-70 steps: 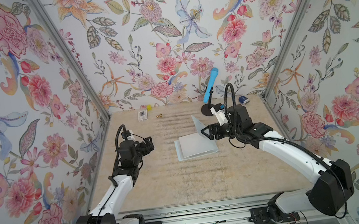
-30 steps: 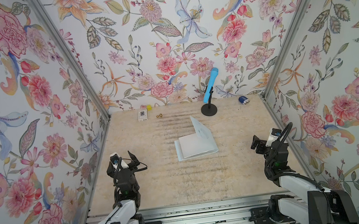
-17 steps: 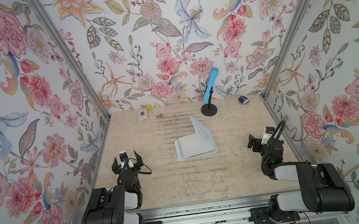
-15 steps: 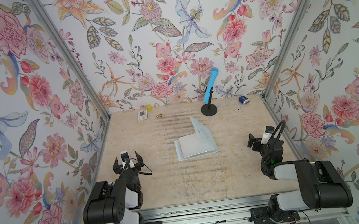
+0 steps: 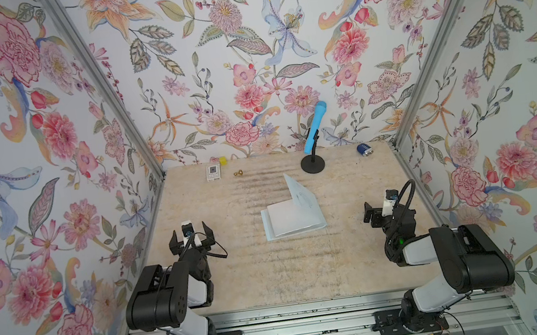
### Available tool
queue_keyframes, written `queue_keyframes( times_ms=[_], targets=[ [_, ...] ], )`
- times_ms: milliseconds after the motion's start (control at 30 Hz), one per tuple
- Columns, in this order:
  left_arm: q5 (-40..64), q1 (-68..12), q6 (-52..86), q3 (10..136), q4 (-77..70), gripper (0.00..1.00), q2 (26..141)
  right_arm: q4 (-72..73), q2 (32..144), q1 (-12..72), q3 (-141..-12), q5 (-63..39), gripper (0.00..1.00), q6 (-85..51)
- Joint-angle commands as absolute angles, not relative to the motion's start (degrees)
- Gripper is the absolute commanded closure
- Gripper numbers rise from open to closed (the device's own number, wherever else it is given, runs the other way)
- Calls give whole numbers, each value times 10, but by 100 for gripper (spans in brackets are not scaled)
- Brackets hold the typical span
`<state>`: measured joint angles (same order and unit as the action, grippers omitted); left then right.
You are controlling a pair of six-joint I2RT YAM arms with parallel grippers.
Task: Place the photos into the photo albums
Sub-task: Reset both arms
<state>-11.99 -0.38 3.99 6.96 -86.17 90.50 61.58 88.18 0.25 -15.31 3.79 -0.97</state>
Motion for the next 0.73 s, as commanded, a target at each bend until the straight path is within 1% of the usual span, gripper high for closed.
queue_keyframes(
  times_ms=[0,433,567,700],
  targets=[
    [-115,0,32,79,-864,0,901,628,883,13,-168,48,0,11],
    [-116,0,32,80,-862,0,901,629,883,21,-169,57,0,17],
    [-116,-1,30,81,-859,0,901,617,884,10,-174,22,1,16],
    [-117,-1,30,83,-858,0,901,620,884,13,-172,27,0,18]
  ],
)
